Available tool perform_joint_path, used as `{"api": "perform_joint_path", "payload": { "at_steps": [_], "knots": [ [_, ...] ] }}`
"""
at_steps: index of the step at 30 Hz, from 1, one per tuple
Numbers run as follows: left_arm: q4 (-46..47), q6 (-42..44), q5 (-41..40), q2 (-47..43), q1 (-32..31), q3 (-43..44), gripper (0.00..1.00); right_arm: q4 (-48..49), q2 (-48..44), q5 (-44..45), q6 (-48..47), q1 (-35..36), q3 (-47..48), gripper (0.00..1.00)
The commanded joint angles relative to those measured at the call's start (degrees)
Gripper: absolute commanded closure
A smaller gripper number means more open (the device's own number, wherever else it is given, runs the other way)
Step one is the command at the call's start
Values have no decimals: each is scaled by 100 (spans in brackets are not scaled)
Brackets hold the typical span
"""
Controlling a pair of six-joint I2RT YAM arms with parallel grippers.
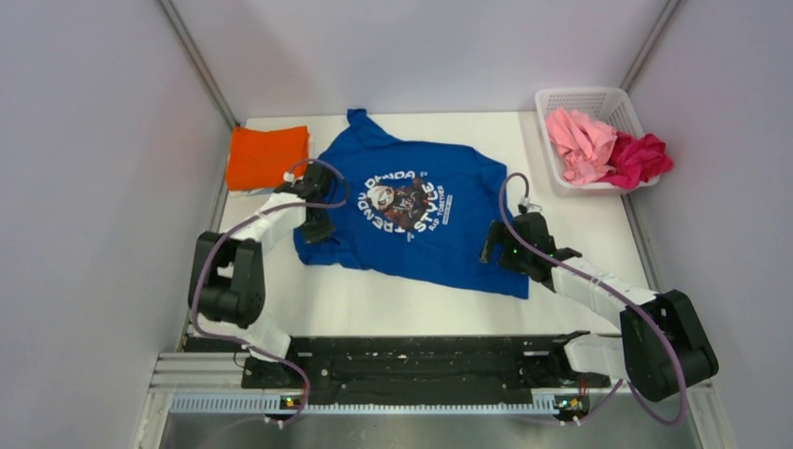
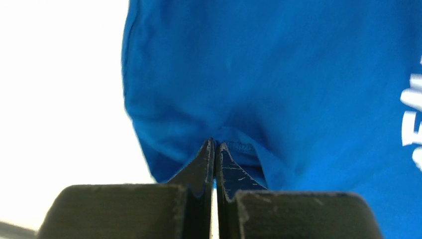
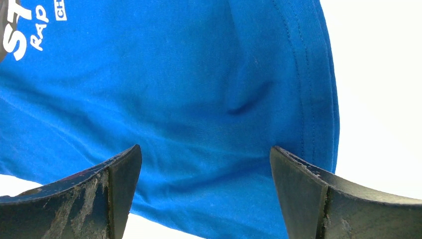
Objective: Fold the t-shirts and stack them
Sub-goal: Flatten out the tshirt
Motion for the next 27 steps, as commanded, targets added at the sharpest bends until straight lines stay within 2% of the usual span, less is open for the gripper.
{"api": "perform_joint_path", "payload": {
  "at_steps": [1,5,9,10,14,16,18,23,27],
  "knots": [
    [-612,-663,-547,-1454,-476,-668,100,-51,-41,100,-60,52,154,2],
    [-1677,-1684,-901,-2515,-1033,-1485,100,-44,-70,75,-58,53,143,2],
    [-2618,-2900,-850,-3096,-1511,-2225,100,-16,-72,18,-58,52,148,2],
    [-2754,-3112,-854,-3200,-1563,-2324,94,-6,-67,5,-54,52,145,2],
    [-3214,-3655,-1315,-3499,-1657,-2154,58,33,-69,-57,-48,53,126,2],
    [-3120,-3681,-1401,-3560,-1664,-2004,49,18,-103,-70,-49,52,113,2],
    [-2981,-3594,-1358,-3543,-1656,-1894,48,-23,-182,-40,-50,56,101,2],
    [-2664,-3374,-1454,-3487,-1649,-1834,32,-36,-350,38,-44,52,73,2],
    [-2089,-3275,-911,-3500,-1606,-2256,30,-74,-327,39,-44,52,89,2]
  ]
}}
